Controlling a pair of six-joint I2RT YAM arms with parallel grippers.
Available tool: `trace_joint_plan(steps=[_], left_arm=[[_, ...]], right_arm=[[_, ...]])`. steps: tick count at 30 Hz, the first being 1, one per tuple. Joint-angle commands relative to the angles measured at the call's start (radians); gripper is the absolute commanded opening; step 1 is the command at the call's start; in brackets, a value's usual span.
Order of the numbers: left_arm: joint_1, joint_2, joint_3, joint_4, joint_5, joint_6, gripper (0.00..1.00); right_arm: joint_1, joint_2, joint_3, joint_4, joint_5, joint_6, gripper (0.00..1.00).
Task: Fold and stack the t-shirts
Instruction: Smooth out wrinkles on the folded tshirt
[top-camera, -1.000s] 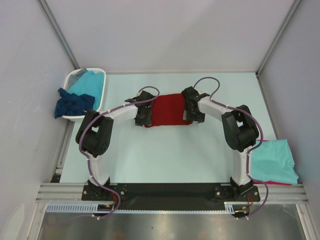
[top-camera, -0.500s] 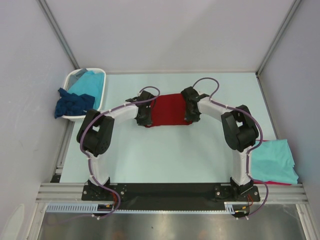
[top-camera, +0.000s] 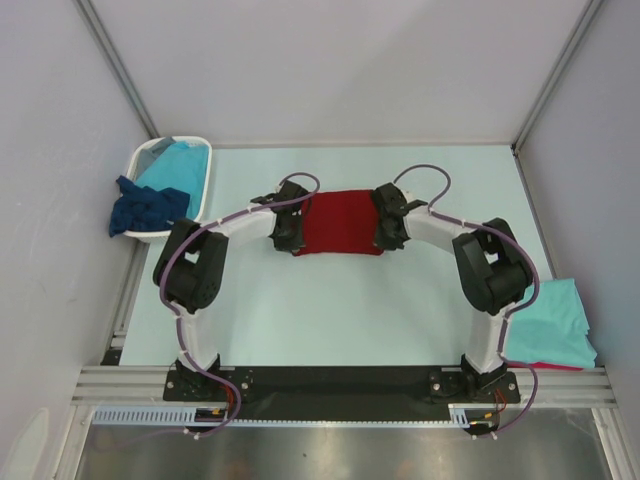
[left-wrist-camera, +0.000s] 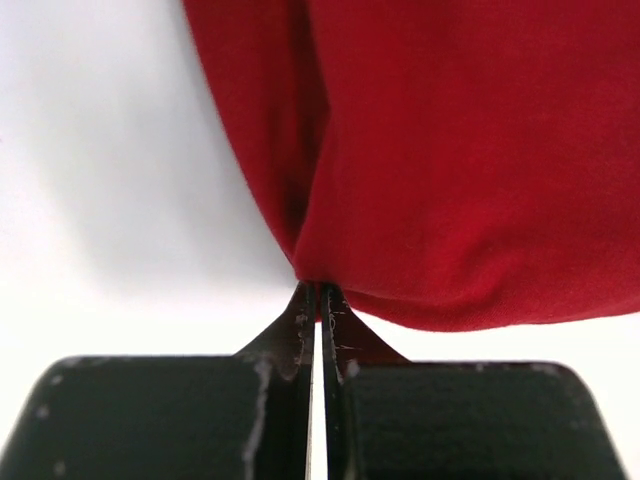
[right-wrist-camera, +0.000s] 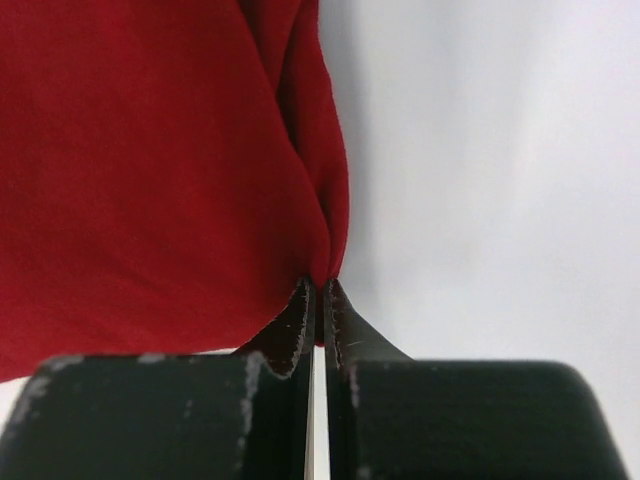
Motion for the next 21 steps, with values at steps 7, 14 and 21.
trace_joint_plan(steps=[7,14,21], left_arm=[[-0.034,-0.128,-0.07,-0.1,0.023,-0.03,0.0],[-0.14,-0.237,-0.137,-0.14,0.002,-0.066,0.0],[-0.215,-0.323,-0.258,-0.153,0.0,-0.105,0.0]], right_arm=[[0.101,-0.137,-0.154,-0.206,-0.001,0.077,0.0],[0.188,-0.183,-0.208,-0.24,-0.009,0.129,0.0],[0.231,-0.223,-0.279,-0.251,-0.014,0.178,0.0]])
